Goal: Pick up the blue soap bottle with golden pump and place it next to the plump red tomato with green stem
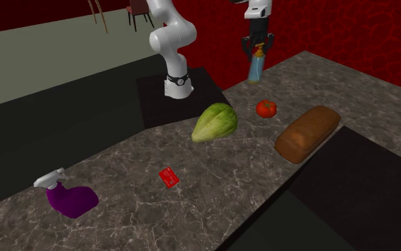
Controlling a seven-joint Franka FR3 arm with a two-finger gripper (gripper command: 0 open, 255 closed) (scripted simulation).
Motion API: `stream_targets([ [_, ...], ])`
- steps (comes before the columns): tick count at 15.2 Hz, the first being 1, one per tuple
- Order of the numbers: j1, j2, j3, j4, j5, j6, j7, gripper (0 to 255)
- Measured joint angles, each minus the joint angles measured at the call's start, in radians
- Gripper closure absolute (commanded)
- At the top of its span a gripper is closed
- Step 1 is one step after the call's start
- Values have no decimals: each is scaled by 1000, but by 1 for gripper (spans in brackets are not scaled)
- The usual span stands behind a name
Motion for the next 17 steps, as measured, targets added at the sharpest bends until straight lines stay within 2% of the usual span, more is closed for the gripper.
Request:
stream_targets([
  [17,-25,128,96,-143,5,269,48,255],
])
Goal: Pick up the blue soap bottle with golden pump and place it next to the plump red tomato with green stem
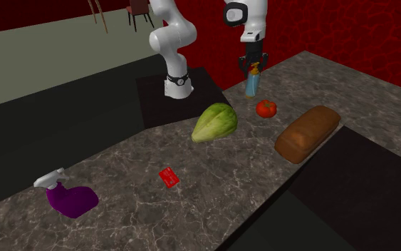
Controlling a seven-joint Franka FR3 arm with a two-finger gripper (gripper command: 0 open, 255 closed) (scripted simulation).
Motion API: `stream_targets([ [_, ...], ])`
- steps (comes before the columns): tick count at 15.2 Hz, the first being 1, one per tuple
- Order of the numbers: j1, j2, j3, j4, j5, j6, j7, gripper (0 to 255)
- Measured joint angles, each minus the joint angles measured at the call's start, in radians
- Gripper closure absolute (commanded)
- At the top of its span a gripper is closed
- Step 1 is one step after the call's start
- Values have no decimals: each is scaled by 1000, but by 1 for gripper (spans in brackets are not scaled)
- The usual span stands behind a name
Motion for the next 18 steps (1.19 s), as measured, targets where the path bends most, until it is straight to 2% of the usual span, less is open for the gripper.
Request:
stream_targets([
  [7,-45,95,65,-39,-31,133,44,255],
  [12,-97,167,118,-59,-75,224,86,255],
  [15,-155,224,169,-65,-129,284,131,255],
  [18,-174,241,187,-69,-148,305,148,255],
])
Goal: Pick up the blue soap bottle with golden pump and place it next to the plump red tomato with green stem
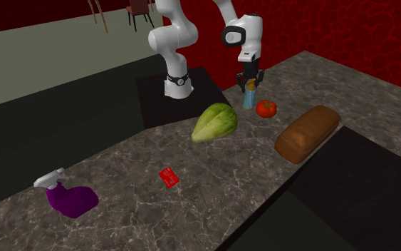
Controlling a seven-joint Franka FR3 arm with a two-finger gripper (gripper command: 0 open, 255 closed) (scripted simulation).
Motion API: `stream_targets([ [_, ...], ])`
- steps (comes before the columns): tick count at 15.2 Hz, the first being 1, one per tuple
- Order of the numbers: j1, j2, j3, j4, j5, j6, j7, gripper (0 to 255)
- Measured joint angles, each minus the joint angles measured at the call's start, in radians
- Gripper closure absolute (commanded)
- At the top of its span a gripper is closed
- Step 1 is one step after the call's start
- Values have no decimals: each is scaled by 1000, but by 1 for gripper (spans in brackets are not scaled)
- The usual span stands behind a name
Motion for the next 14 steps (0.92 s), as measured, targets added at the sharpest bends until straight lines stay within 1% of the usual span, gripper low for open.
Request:
stream_targets([
  [4,-3,3,3,-1,-3,3,3,255],
  [5,-3,3,3,-1,-3,3,3,0],
  [11,-3,3,3,-1,-3,4,3,0],
  [12,23,-19,-15,2,19,-19,-12,0],
  [14,97,-96,-77,8,86,-98,-63,0],
])
